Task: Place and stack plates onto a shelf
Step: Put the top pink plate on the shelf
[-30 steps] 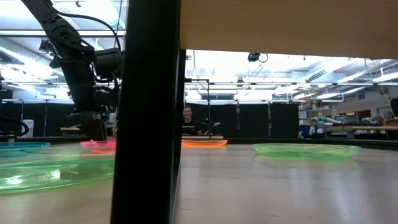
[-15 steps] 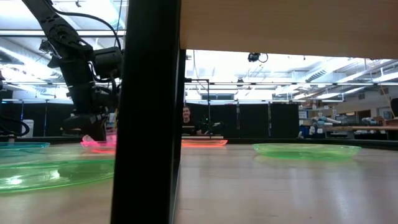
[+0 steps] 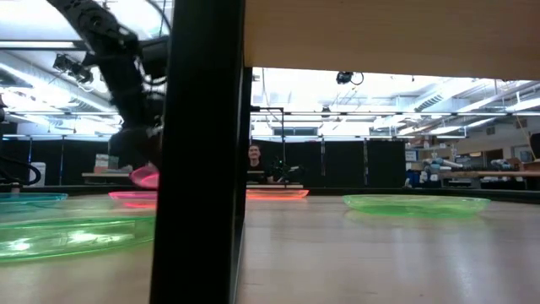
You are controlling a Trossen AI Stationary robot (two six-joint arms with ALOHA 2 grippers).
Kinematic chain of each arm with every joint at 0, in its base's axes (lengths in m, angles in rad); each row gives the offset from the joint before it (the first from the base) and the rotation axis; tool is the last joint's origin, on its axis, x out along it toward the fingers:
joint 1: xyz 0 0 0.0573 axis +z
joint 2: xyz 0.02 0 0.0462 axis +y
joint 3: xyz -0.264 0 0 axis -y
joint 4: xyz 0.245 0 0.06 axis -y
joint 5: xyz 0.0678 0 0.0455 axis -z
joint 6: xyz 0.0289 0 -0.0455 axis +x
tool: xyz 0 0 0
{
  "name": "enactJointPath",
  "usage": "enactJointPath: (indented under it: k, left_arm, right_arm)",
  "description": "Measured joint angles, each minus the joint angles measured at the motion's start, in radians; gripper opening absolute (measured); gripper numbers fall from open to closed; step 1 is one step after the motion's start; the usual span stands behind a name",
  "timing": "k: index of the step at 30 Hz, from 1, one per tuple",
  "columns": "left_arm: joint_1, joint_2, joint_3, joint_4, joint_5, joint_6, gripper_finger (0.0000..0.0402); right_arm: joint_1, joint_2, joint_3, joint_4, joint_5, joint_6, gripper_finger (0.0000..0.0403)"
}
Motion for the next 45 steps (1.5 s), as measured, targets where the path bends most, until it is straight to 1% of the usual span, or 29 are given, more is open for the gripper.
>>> enactJointPath:
  k: [6,11,18,24,29,35,38,43,45]
  left_arm:
    - [-0.045,0.0,0.142,-0.095,0.001,0.0,0.0005]
    - [-0.114,-0.001,0.274,-0.157,0.001,-0.001,0.0005]
    - [-0.263,-0.001,0.46,-0.167,0.002,-0.001,0.0005]
    - [-0.408,0.0,0.583,-0.16,0.003,-0.02,0.0005]
    - [-0.526,0.001,0.617,-0.086,0.003,-0.019,0.0005]
    - [-0.635,0.025,0.618,0.058,0.018,-0.02,0.0005]
    - [-0.681,0.067,0.618,0.143,0.019,-0.017,0.0005]
    - [-0.737,0.162,0.618,0.239,0.028,-0.01,0.0005]
    - [-0.755,0.202,0.618,0.283,0.046,-0.011,0.0005]
  right_arm:
    - [0.0,0.0,0.0,0.0,0.0,0.002,0.0132]
    - [0.0,0.0,0.0,0.0,0.0,0.002,0.0132]
    - [0.0,0.0,0.0,0.0,0.0,0.002,0.0132]
    - [0.0,0.0,0.0,0.0,0.0,0.0,0.0132]
    - [0.0,0.0,0.0,0.0,0.0,0.0,0.0132]
    - [0.0,0.0,0.0,0.001,0.0,0.0,0.0132]
    - [0.0,0.0,0.0,0.001,0.0,0.0,0.0132]
    - [0.0,0.0,0.0,0.001,0.0,0.0,0.0132]
    - [0.0,0.0,0.0,0.001,0.0,-0.001,0.0132]
